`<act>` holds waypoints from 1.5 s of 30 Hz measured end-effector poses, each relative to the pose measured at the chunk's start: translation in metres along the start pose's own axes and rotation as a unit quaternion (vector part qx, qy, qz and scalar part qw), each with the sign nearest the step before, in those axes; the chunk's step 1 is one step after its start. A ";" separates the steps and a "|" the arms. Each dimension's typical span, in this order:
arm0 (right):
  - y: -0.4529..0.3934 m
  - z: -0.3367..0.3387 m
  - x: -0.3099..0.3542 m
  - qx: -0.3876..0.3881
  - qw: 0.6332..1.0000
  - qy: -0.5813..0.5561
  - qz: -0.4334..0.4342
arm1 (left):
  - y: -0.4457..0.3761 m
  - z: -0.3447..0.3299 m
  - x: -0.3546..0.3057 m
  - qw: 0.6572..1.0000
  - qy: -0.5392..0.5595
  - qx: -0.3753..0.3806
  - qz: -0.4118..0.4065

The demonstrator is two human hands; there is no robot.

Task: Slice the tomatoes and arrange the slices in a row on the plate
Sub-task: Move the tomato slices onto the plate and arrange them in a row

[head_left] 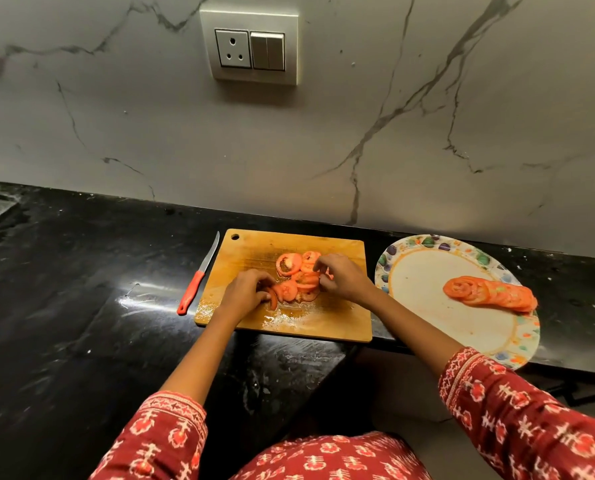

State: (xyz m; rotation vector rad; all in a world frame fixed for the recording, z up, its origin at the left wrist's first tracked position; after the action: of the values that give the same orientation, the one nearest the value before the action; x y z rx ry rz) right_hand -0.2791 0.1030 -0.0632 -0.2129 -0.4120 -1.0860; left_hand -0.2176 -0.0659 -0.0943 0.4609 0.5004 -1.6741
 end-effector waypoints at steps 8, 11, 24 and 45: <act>-0.005 0.012 -0.016 0.036 0.943 -0.286 -0.165 | 0.005 0.000 -0.005 1.000 -0.006 0.003 0.004; -0.001 0.001 -0.021 0.135 0.892 -0.371 -0.222 | 0.003 -0.001 -0.005 1.000 0.014 0.012 -0.002; 0.014 -0.012 -0.037 0.118 0.943 -0.193 -0.244 | 0.003 -0.007 -0.008 0.997 0.021 0.073 0.007; 0.049 0.047 -0.099 0.014 0.907 -0.326 -0.264 | -0.033 -0.016 -0.077 0.979 0.200 -0.017 -0.035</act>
State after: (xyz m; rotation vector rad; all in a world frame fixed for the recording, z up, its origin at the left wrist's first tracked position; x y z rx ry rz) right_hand -0.2857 0.2226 -0.0615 -0.4600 -1.1354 -1.5314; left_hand -0.2384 0.0101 -0.0621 0.7688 0.8462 -1.6405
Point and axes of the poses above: each hand's wrist, its own y-axis away from the middle knuckle, its own z-axis out of the back of the hand, x = y × z, the point moved 8 cm from there along -y, towards the middle knuckle, and after that the axes turned 15 degrees about -z, right-handed, at the moved point
